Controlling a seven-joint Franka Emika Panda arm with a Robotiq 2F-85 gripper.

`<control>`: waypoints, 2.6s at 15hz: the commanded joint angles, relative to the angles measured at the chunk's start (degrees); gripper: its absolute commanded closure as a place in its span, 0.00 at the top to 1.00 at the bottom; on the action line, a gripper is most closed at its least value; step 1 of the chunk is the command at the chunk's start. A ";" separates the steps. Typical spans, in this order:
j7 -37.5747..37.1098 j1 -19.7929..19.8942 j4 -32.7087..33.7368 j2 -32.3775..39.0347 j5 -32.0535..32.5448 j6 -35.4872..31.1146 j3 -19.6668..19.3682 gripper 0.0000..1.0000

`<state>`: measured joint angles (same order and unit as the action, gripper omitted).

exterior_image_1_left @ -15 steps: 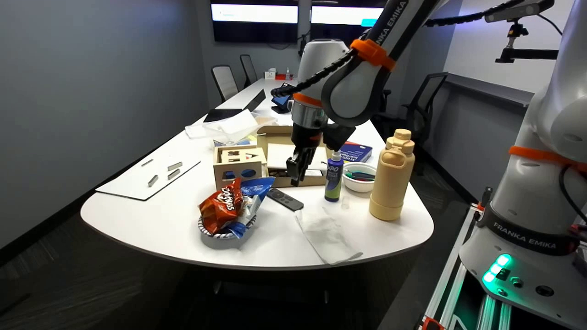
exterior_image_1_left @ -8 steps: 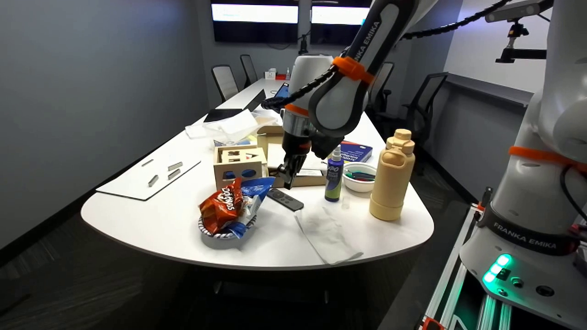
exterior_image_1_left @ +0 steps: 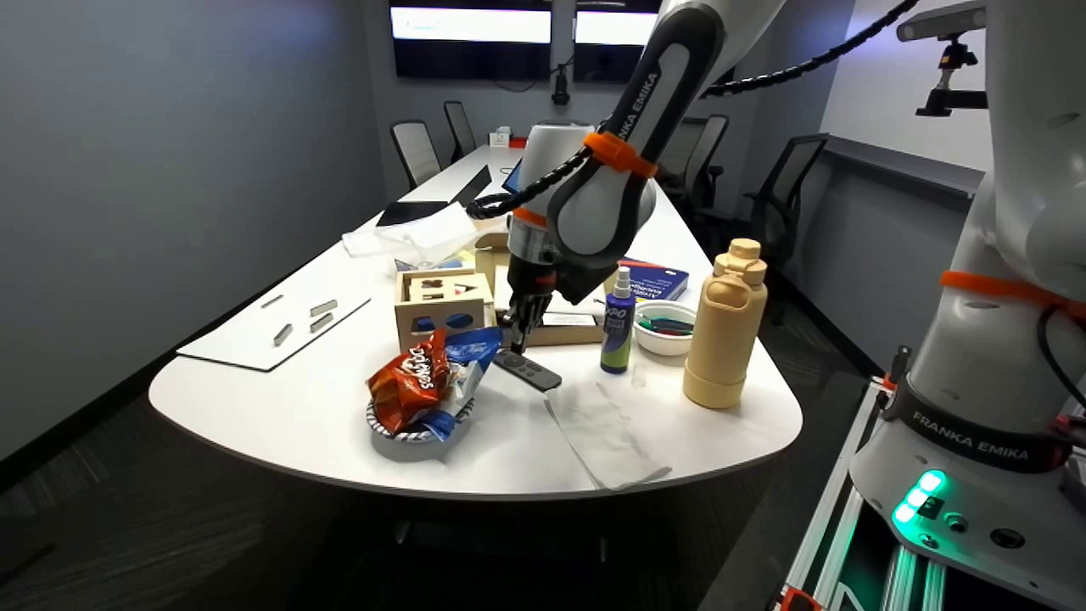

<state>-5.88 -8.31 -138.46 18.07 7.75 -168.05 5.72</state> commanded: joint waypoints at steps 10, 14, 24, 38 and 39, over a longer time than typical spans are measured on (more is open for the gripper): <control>1.24 -1.46 5.77 7.80 -0.43 -4.81 -4.67 0.00; 0.86 -2.78 6.24 9.62 -0.22 -5.02 -6.10 0.00; 0.23 -5.80 6.85 12.35 -0.10 -7.22 -8.43 0.00; -5.09 -15.40 5.11 -1.12 4.05 4.26 -17.03 0.00; -7.79 -17.04 4.88 -3.05 7.27 7.28 -18.95 0.00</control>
<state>-7.72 -21.17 -131.74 21.74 8.99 -168.04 -8.92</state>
